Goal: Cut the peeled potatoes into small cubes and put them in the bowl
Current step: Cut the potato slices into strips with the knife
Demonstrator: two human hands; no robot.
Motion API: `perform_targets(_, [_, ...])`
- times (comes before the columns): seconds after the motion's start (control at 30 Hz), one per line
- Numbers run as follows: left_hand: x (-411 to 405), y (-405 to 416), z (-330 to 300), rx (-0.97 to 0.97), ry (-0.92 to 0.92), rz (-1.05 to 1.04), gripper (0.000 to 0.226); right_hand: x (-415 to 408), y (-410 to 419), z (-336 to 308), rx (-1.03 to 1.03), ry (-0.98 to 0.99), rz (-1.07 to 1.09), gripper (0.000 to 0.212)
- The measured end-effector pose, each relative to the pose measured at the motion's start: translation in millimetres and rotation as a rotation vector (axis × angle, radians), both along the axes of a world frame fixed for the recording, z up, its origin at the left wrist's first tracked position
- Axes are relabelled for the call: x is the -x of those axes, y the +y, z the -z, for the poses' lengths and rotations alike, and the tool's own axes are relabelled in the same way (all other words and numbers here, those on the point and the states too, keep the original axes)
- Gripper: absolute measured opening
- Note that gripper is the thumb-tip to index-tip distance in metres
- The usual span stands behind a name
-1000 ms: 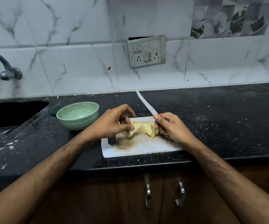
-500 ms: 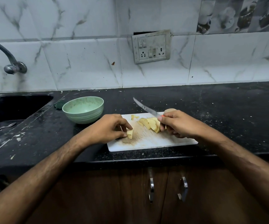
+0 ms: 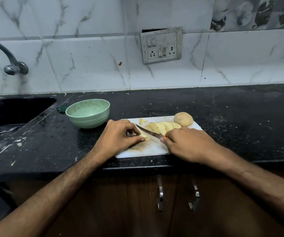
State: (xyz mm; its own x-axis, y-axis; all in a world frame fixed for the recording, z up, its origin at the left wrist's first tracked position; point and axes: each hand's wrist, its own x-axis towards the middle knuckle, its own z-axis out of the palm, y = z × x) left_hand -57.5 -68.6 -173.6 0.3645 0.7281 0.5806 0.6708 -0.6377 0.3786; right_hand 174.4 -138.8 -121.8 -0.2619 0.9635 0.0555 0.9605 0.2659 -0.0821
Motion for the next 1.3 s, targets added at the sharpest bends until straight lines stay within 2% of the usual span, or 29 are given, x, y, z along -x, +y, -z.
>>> perform_targets(0.2, [-2,2,1,-0.025,-0.012,0.01,0.027,10,-3,0,-0.057,-0.108,0.003,0.033])
perform_targets(0.4, [-2,4,3,-0.037,-0.007,0.003,0.027,18,-8,0,-0.045,-0.118,0.005,0.039])
perform_targets(0.67, [-1,7,4,-0.061,-0.001,0.014,0.032,28,-18,-6,-0.039,-0.155,0.014,0.026])
perform_targets(0.77, [-2,9,4,-0.055,-0.007,0.02,0.033,29,-18,-6,-0.031,-0.169,0.002,0.031])
perform_targets(0.97, [0,10,4,-0.083,0.035,0.052,0.023,32,-11,-9,0.029,-0.111,-0.02,0.02])
perform_targets(1.13, [1,11,7,-0.112,0.052,0.059,0.028,37,-2,-2,0.024,-0.093,-0.042,0.015])
perform_targets(1.3, [1,9,9,-0.157,0.123,0.003,0.034,26,-12,-2,0.076,-0.085,-0.044,0.026])
